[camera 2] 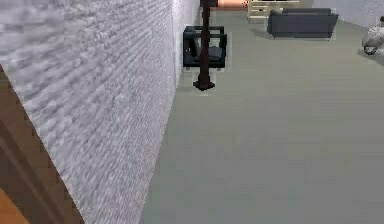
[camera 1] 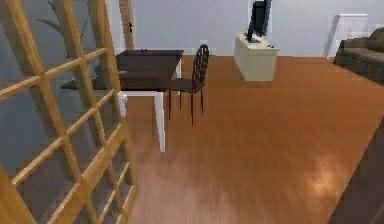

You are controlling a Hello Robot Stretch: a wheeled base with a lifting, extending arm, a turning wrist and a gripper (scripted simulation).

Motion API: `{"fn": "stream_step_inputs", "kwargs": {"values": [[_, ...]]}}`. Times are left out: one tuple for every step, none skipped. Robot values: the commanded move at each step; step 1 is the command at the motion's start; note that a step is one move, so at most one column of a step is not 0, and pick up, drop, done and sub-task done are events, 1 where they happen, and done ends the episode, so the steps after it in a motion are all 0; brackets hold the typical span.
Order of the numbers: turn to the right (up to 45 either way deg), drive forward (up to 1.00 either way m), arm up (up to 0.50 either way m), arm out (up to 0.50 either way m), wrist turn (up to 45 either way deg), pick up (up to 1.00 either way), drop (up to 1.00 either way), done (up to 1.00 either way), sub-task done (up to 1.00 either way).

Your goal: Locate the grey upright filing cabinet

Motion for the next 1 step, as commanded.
{"fn": "stream_step_inputs", "kwargs": {"values": [[3.0, 0.0, 0.0, 0.0, 0.0, 0.0, 0.0, 0.0, 0.0]]}}
